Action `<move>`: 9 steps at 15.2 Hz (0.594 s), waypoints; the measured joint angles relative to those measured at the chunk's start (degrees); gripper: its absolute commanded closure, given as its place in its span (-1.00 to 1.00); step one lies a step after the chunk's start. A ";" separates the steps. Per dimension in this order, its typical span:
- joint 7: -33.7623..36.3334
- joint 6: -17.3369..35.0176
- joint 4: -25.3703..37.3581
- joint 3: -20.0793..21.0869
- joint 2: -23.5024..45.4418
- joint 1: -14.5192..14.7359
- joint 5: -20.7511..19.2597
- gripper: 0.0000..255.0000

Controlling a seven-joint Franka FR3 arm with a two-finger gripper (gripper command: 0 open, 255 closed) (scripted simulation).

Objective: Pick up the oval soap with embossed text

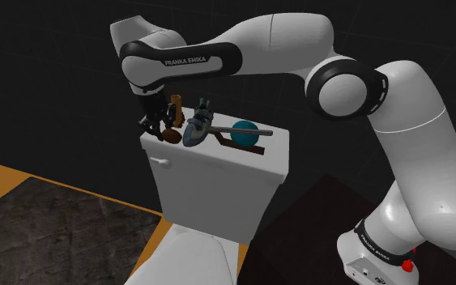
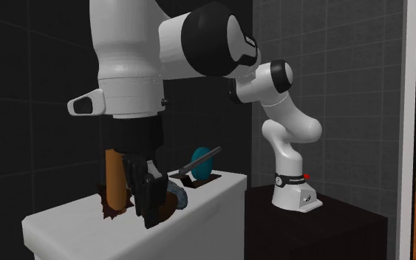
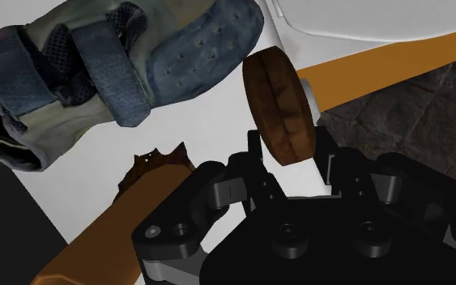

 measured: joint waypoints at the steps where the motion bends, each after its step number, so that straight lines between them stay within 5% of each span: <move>1: 0.00 0.01 0.01 0.00 0.00 0.00 0.00 1.00; 9: -0.16 -1.65 1.58 0.02 -0.09 0.22 0.06 1.00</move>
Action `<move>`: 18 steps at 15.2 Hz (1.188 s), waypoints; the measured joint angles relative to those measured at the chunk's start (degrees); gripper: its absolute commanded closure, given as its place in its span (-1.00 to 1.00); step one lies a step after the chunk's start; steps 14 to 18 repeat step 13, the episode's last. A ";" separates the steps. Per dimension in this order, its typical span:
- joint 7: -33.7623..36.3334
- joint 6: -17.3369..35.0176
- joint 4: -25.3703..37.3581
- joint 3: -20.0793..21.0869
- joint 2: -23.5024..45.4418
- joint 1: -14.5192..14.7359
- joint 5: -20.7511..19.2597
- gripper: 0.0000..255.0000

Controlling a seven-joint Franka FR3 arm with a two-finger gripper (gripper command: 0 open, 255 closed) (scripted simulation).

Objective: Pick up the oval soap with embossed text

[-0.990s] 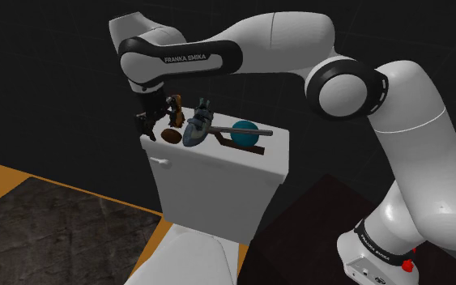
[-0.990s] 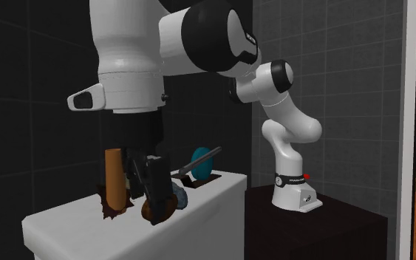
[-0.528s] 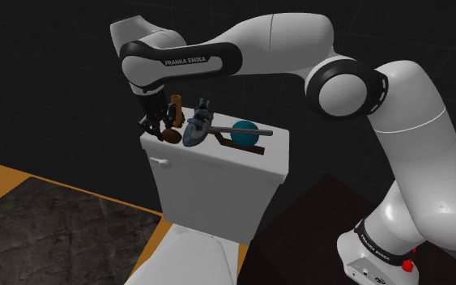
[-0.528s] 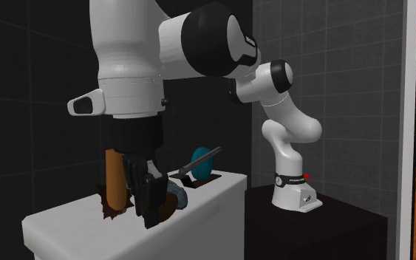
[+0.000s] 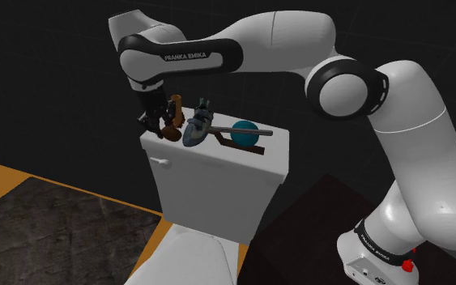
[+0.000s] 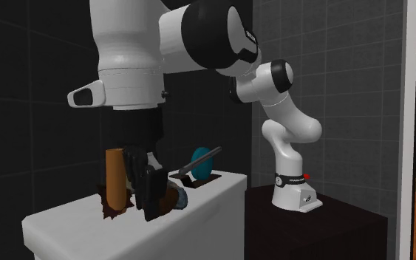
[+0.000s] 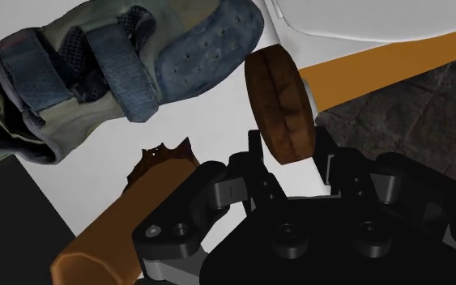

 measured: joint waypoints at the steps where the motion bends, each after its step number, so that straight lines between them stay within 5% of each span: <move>1: -0.06 -0.67 0.63 0.02 -0.05 0.11 0.03 1.00; 12: -1.50 -11.11 14.24 -0.38 2.79 2.12 -0.18 1.00; 18: -1.59 -11.67 14.99 -0.41 2.96 2.24 -0.20 1.00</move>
